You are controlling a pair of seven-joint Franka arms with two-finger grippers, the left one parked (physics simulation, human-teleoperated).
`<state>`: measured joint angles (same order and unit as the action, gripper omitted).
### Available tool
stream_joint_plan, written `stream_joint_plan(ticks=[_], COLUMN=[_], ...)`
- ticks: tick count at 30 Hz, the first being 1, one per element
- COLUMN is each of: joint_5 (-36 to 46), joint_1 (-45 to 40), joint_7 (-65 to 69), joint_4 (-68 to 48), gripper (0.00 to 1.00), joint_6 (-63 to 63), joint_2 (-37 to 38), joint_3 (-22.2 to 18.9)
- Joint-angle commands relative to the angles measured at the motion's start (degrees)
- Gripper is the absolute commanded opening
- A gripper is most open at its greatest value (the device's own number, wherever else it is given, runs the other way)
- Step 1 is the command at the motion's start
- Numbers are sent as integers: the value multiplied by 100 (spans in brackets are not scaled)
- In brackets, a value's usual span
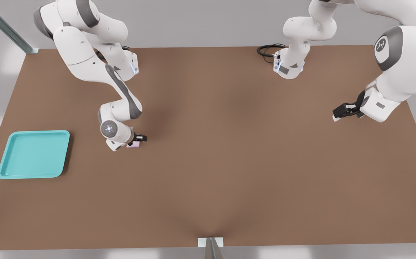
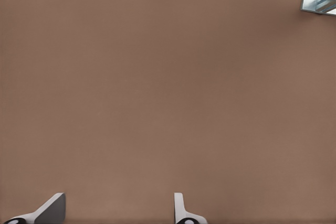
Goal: Keep left arm still and place phone on the tray with right arm
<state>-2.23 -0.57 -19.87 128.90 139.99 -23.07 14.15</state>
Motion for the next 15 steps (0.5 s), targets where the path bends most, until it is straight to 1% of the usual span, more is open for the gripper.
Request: stream_joint_plan(ticks=[1,3,15], joint_5=[-120,-111,-225], joint_1=[-58,-137,-172], joint_7=[-17,176,185], joint_4=[3,21,47], gripper=[100,100,100], joint_6=[204,204,468], joint_2=[-5,-5,-207], joint_3=[1,1,1])
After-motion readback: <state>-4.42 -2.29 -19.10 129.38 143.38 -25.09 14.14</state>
